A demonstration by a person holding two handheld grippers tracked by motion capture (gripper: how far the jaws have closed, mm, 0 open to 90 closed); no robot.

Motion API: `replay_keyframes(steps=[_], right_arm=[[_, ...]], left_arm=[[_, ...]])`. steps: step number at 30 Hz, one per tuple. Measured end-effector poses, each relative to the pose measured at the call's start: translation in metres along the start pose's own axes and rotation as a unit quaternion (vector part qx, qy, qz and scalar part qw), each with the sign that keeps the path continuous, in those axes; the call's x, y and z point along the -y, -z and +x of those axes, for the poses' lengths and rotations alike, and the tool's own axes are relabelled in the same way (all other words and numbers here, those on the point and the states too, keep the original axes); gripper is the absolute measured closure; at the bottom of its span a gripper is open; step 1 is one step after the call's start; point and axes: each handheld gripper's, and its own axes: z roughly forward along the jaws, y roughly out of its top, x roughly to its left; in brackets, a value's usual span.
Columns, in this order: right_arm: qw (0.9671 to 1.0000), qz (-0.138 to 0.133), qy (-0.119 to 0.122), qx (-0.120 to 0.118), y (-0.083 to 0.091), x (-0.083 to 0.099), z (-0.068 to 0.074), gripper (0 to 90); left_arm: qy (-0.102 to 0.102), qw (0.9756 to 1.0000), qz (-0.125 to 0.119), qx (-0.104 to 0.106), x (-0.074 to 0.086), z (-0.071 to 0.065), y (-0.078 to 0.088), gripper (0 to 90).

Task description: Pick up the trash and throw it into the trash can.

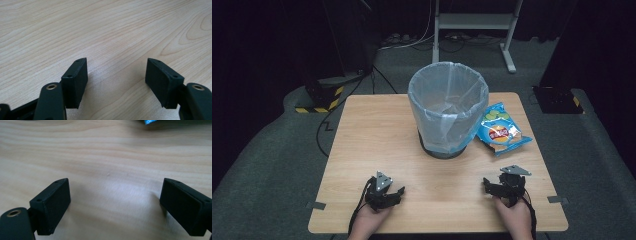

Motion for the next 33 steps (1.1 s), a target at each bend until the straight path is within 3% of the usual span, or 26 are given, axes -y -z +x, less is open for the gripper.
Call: replay_keyframes(steps=[2,10,12,13,14,17,20,27,28,33], right_arm=[[0.9999,0.000,0.013,-0.009,0.003,0.003,0.001,9.3],[0.9998,0.000,0.007,-0.018,0.005,0.005,0.000,10.2],[0.9999,-0.009,0.003,-0.012,0.006,0.006,-0.002,19.4],[0.9999,-0.009,0.003,-0.012,0.006,0.006,-0.002,19.4],[0.9996,-0.018,-0.004,-0.022,0.009,0.006,-0.004,28.5],[0.9995,-0.026,-0.003,-0.017,0.009,0.004,-0.006,29.1],[0.9990,-0.043,0.002,-0.014,0.010,-0.008,-0.011,31.0],[0.9963,-0.081,0.026,0.016,0.006,-0.061,-0.020,41.4],[0.9957,-0.080,0.036,0.028,0.000,-0.074,-0.020,43.2],[0.9948,-0.067,0.065,0.043,-0.017,-0.090,-0.019,43.5]], left_arm=[[0.000,1.0000,0.000,0.000,0.000,0.000,0.000,34.6],[0.000,1.0000,0.000,0.000,0.000,0.000,0.000,34.6],[0.000,1.0000,0.000,0.000,0.000,0.000,0.000,34.6],[0.000,1.0000,0.000,0.000,0.000,0.000,0.000,34.6],[0.000,1.0000,0.000,0.000,0.000,0.000,0.000,34.6],[-0.002,1.0000,0.002,0.000,0.000,0.001,0.000,34.6],[-0.001,1.0000,0.003,0.000,0.000,0.001,0.000,34.6],[0.003,1.0000,0.001,0.006,0.000,0.002,0.000,34.3],[0.003,1.0000,0.001,0.006,0.000,0.002,0.000,34.3],[0.000,1.0000,0.002,0.005,0.000,0.001,0.001,34.3]])
